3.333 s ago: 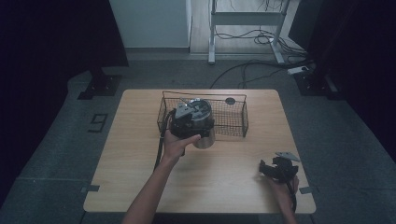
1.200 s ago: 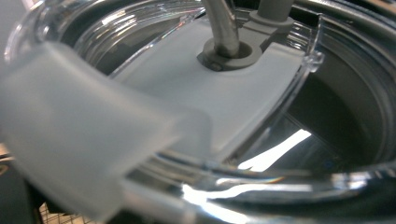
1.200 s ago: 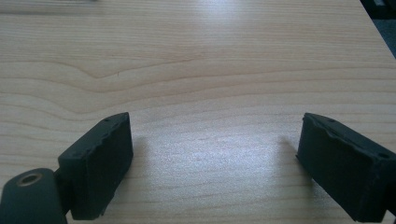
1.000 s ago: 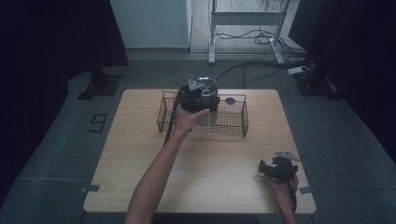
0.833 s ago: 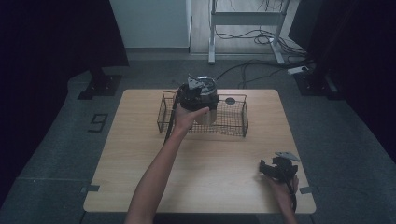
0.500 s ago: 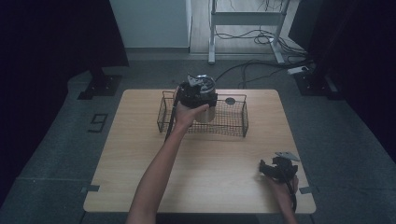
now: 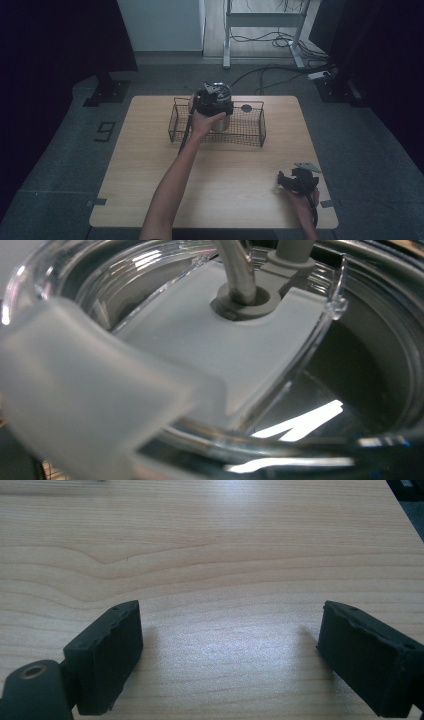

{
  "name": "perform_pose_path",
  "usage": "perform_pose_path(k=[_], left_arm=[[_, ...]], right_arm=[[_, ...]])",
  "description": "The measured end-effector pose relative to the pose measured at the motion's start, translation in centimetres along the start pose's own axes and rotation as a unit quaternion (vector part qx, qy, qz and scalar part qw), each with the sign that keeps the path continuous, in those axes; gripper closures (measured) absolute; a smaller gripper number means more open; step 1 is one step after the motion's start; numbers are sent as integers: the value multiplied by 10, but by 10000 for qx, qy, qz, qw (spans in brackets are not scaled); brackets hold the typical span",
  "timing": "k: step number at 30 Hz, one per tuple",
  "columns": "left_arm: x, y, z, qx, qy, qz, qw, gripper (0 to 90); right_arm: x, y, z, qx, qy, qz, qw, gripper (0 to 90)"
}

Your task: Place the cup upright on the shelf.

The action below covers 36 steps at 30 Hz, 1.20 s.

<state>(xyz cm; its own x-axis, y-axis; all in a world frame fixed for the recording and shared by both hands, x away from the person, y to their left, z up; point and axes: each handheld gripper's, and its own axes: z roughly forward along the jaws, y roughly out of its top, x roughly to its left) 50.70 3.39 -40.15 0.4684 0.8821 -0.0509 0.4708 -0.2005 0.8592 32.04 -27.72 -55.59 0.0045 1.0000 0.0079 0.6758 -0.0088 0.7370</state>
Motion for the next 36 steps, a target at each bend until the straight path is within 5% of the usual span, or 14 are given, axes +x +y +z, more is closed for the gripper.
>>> perform_pose_path(k=[36], left_arm=[[0, -43, 51, 397, 184, -300, 9986, 38]], right_arm=[[0, 0, 0, 9, 1, -1, 10000, 109]])
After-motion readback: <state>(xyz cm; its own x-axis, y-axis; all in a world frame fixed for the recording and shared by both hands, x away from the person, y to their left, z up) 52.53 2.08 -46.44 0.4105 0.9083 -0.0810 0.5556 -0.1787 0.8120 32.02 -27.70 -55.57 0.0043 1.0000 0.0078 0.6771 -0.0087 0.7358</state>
